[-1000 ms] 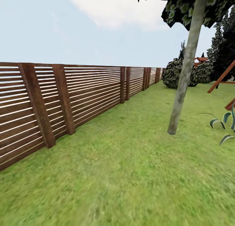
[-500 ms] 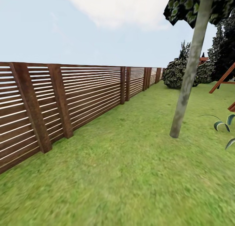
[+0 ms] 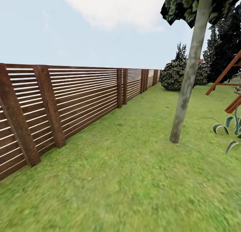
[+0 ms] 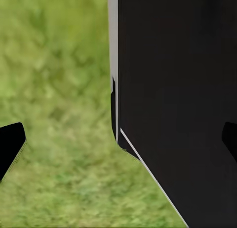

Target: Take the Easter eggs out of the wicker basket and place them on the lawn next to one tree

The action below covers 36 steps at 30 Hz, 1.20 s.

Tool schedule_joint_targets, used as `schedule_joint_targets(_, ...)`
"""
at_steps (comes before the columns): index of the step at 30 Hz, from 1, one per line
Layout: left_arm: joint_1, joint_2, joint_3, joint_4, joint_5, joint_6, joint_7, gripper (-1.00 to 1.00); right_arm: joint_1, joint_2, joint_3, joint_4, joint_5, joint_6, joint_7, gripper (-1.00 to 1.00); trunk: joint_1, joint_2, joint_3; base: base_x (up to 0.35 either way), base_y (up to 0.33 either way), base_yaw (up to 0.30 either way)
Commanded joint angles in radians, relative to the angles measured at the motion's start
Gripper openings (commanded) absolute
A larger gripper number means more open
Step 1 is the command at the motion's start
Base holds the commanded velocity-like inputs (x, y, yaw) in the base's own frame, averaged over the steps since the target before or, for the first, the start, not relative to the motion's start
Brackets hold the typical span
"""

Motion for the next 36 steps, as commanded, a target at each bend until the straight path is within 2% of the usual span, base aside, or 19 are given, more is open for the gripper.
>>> schedule_joint_targets(1,0.001,0.0,0.0,-0.002,0.0,0.0,-0.001,1.0,0.0,0.0,0.0,0.0,0.004,0.0,-0.001,1.0,0.001,0.0,-0.001,0.318,0.0,-0.005)
schedule_joint_targets(36,0.001,0.0,0.0,-0.001,0.0,0.0,-0.001,1.0,0.0,0.0,0.0,0.0,0.007,0.001,0.0,1.0,0.001,0.0,-0.001,0.318,0.0,0.0)
